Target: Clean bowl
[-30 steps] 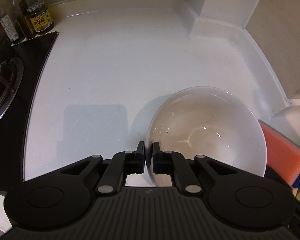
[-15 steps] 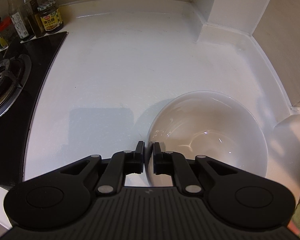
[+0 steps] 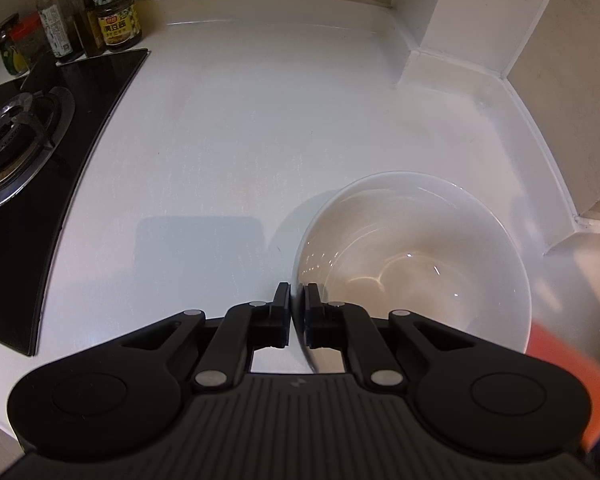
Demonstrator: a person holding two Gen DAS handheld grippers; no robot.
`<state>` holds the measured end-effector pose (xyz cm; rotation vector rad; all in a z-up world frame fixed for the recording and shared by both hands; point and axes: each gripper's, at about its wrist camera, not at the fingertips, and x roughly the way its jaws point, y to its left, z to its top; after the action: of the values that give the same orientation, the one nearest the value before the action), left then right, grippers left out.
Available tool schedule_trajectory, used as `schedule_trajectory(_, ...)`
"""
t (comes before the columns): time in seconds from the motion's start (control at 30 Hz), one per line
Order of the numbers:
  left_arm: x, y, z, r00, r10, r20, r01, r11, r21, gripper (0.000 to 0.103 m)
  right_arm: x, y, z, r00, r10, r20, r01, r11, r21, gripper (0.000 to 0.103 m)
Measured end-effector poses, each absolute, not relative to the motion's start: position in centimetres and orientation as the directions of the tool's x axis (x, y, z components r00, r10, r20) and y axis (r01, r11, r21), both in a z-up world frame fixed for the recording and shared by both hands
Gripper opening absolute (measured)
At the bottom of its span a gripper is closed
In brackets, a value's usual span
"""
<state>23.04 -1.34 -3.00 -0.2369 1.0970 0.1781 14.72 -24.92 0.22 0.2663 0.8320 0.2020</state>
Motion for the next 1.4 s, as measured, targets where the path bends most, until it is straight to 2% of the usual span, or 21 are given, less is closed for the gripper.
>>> schedule_trajectory(0.2, 22.4, -1.2, -2.9, 0.435, 0.030, -0.900, -0.299, 0.948, -0.113, 0.004, 20.7, -25.0, -1.5, 0.662, 0.362, -0.657, -0.208, 0.930, 0.303, 0.027)
schedule_trajectory(0.33, 22.3, -0.8, -2.8, 0.436, 0.035, -0.899, -0.314, 0.942, -0.115, 0.003, 20.3, -25.5, -1.7, 0.649, 0.398, -0.648, -0.259, 0.917, 0.304, 0.027)
schedule_trajectory(0.5, 22.0, -1.1, -2.7, 0.440, 0.051, -0.897, -0.330, 0.938, -0.109, 0.003, 17.0, -25.6, -1.5, 0.672, 0.354, -0.650, -0.142, 0.923, 0.356, 0.027)
schedule_trajectory(0.7, 21.7, -1.5, -2.7, 0.441, 0.070, -0.895, -0.347, 0.933, -0.098, 0.003, 12.5, -23.3, -1.2, 0.694, 0.265, -0.669, -0.020, 0.936, 0.350, 0.027)
schedule_trajectory(1.1, 21.8, -1.0, -2.9, 0.441, 0.059, -0.896, -0.341, 0.934, -0.106, 0.003, 9.3, -23.7, -0.3, 0.616, 0.380, -0.691, -0.046, 0.892, 0.449, 0.027)
schedule_trajectory(1.23, 21.8, -1.0, -3.0, 0.440, 0.055, -0.896, -0.330, 0.938, -0.104, 0.003, 11.6, -25.8, 0.4, 0.669, 0.284, -0.687, -0.046, 0.938, 0.343, 0.027)
schedule_trajectory(1.3, 21.9, -1.0, -3.0, 0.440, 0.056, -0.896, -0.326, 0.940, -0.101, 0.003, 14.6, -26.3, 0.6, 0.698, 0.259, -0.668, -0.103, 0.959, 0.265, 0.027)
schedule_trajectory(1.4, 21.8, -1.0, -3.0, 0.439, 0.056, -0.897, -0.322, 0.941, -0.099, 0.003, 18.4, -25.6, -0.1, 0.673, 0.302, -0.675, -0.216, 0.953, 0.211, 0.027)
